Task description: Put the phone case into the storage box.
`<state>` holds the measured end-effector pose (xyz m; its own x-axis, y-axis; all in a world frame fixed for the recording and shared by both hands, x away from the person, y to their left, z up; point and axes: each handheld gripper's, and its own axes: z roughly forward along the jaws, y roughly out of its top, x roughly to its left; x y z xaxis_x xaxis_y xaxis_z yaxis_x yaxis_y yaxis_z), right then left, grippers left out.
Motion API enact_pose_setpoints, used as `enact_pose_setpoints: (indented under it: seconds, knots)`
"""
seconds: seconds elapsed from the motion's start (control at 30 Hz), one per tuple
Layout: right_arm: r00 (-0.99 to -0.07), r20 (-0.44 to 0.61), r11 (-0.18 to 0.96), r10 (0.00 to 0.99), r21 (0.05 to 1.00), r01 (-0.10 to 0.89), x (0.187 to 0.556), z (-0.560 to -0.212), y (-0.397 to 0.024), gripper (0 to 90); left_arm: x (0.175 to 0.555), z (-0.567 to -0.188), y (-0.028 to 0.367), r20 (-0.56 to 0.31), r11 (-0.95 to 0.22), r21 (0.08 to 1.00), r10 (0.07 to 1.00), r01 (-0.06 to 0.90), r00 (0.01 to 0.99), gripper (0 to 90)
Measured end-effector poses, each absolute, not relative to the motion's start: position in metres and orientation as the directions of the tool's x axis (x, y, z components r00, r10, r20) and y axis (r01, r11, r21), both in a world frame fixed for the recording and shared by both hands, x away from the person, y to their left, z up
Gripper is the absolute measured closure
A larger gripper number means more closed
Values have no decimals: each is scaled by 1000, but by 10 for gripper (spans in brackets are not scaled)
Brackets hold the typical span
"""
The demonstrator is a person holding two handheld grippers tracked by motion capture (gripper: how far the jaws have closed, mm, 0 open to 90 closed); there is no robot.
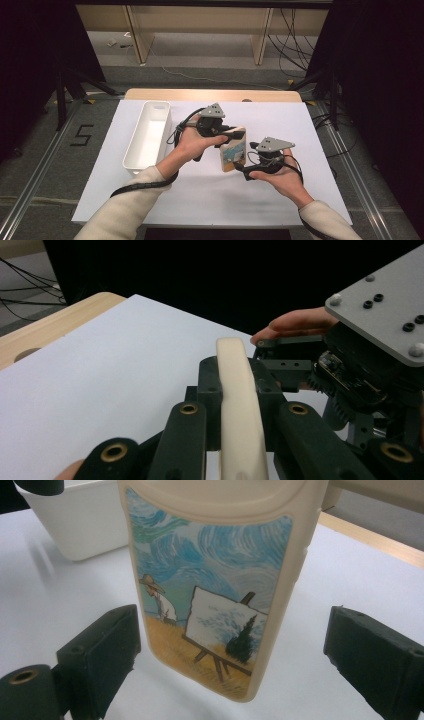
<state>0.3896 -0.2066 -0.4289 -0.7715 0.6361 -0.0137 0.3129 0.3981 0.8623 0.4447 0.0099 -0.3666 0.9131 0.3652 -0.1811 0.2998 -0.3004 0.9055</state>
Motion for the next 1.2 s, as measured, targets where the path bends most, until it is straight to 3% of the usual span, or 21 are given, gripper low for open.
enact_pose_setpoints:
  seconds: [0.77, 1.2]
  knots:
    - [-833, 7, 426, 554, 857, 290, 391, -435, -203, 173, 436, -365, 2, -171, -336, 905, 275, 262, 946, 792]
    - [-837, 0, 426, 548, 860, 279, 392, -434, -207, 413, 435, -363, -2, -161, -341, 906, 269, 250, 950, 794]
